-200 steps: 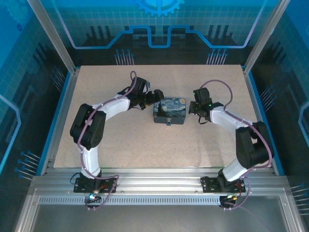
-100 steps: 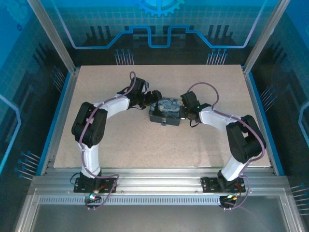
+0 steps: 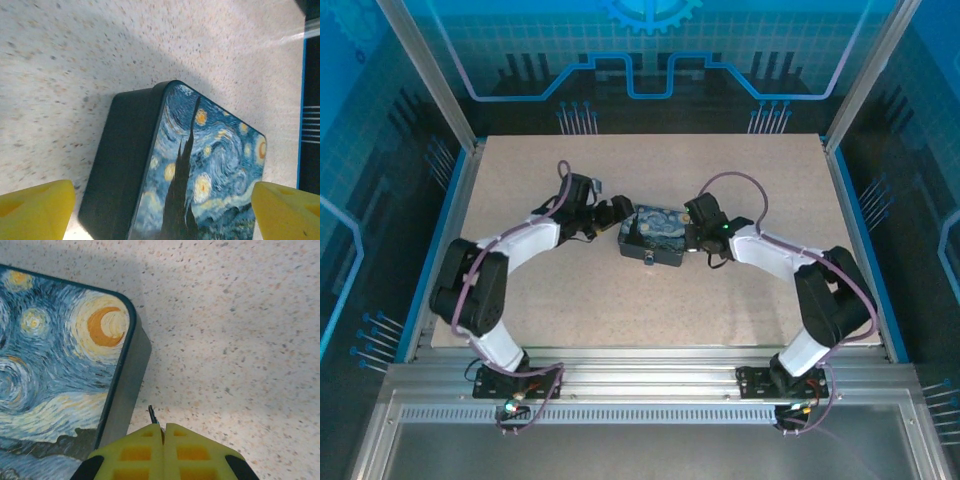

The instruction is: Unlock a padlock with a key

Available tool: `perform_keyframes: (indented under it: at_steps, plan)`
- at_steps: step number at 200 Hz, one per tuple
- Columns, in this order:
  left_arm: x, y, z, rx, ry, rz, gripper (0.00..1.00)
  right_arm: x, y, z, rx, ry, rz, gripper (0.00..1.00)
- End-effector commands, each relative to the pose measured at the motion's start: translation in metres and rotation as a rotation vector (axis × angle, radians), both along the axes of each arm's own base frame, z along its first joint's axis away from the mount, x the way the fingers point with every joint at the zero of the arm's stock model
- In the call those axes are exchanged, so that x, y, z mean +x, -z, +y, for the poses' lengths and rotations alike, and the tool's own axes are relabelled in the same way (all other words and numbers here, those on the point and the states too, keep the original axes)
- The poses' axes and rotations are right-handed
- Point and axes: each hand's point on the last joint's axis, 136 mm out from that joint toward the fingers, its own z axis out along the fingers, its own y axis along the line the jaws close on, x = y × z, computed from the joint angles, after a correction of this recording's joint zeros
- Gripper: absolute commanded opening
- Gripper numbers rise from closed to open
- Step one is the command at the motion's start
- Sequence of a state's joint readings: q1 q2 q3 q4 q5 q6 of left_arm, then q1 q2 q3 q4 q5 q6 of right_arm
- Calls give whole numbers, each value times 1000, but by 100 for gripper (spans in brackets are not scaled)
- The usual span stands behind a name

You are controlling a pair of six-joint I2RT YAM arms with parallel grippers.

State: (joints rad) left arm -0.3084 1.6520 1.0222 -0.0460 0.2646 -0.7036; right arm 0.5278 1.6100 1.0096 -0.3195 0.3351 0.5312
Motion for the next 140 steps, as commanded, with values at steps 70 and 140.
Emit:
perform_keyframes:
  at_steps: [70,140]
  plan:
    - [-110,-19,-8,-79,143,-133,93,3,-61,-34,-66,83,-38,0]
    - [-115,-1,-48,-91,213,-368,99,46,-49,-23,-67,80,8,0]
